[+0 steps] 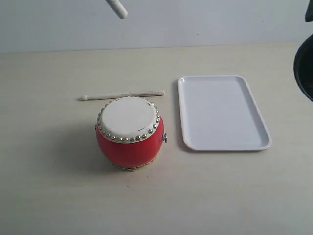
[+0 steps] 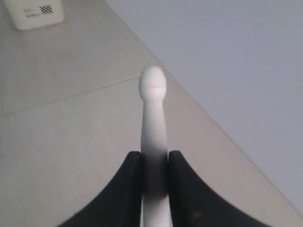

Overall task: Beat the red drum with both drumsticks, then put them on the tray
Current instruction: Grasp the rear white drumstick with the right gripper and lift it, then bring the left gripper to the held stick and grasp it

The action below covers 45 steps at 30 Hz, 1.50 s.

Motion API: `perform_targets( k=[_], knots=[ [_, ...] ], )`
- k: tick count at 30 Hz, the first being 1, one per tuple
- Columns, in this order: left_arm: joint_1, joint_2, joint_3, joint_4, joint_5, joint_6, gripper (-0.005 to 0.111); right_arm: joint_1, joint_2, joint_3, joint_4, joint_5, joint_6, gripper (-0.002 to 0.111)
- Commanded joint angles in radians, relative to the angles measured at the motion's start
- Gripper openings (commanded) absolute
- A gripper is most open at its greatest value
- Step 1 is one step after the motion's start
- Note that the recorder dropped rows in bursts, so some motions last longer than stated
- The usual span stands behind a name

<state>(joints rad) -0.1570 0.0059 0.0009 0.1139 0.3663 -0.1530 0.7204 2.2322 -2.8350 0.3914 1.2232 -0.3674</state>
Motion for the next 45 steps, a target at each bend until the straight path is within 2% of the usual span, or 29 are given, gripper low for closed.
perform_targets(
  k=[1,3,9,11,15,18,21,25,28,30,33,35,38,39,40,42,43,44,45],
  knots=[
    [-0.005,-0.006,-0.001,0.071,-0.017,0.027,0.000,-0.006,-0.044,0.049,0.118,-0.002,-0.004,0.000],
    [-0.005,-0.006,-0.001,0.083,-0.066,0.027,0.000,-0.006,-0.055,0.075,0.134,-0.002,-0.007,0.000],
    [-0.005,-0.006,-0.001,0.079,-0.410,-0.065,0.000,-0.006,-0.119,0.237,0.105,-0.002,-0.049,0.000],
    [-0.005,-0.006,-0.001,0.079,-0.481,-0.097,0.000,-0.006,-0.157,0.317,0.103,-0.002,-0.086,0.000],
    [-0.005,-0.006,-0.001,0.079,-0.561,-0.106,0.000,-0.006,-0.241,0.496,0.120,-0.002,-0.174,0.000],
    [-0.005,-0.006,-0.001,0.079,-0.611,-0.234,0.000,-0.006,-0.316,0.666,0.181,-0.002,-0.293,0.000],
    [-0.005,-0.006,-0.001,0.079,-0.640,-0.331,0.000,-0.006,-0.377,0.833,0.357,-0.002,-0.489,0.000],
    [-0.005,-0.006,-0.001,0.079,-0.694,-0.384,0.000,-0.006,-0.434,1.056,0.681,-0.002,-0.805,0.000],
    [-0.005,-0.006,-0.001,0.079,-0.766,-0.401,0.000,-0.009,-0.464,1.188,0.745,-0.002,-0.957,0.000],
    [-0.005,-0.006,-0.001,0.079,-0.849,-0.462,0.000,-0.034,-0.478,1.254,0.810,-0.002,-1.047,0.000],
    [-0.005,0.011,-0.034,0.102,-0.944,-0.451,0.000,-0.112,-0.487,1.314,0.998,-0.002,-1.145,0.000],
    [-0.005,0.074,-0.109,0.114,-0.875,-0.414,0.000,-0.175,-0.487,1.339,1.098,-0.002,-1.167,0.000],
    [-0.005,0.253,-0.227,0.114,-0.751,-0.392,0.000,-0.246,-0.487,1.364,1.120,-0.002,-1.174,0.000],
    [-0.007,0.409,-0.272,0.205,-0.729,-0.456,0.000,-0.280,-0.487,1.386,1.118,-0.002,-1.174,0.000],
    [-0.007,0.492,-0.279,0.276,-0.739,-0.511,0.000,-0.297,-0.487,1.404,1.120,-0.002,-1.174,0.000],
    [-0.007,0.722,-0.282,0.462,-0.816,-0.663,0.000,-0.325,-0.487,1.445,1.161,-0.002,-1.207,0.000],
    [-0.007,0.863,-0.282,0.601,-0.933,-0.751,0.001,-0.337,-0.487,1.464,1.197,-0.002,-1.229,0.000],
    [-0.007,0.936,-0.282,0.660,-1.023,-0.778,0.003,-0.339,-0.487,1.475,1.205,-0.002,-1.236,0.000],
    [-0.007,1.072,-0.284,0.732,-1.218,-0.799,0.008,-0.339,-0.487,1.491,1.208,-0.002,-1.250,0.000]
  ],
)
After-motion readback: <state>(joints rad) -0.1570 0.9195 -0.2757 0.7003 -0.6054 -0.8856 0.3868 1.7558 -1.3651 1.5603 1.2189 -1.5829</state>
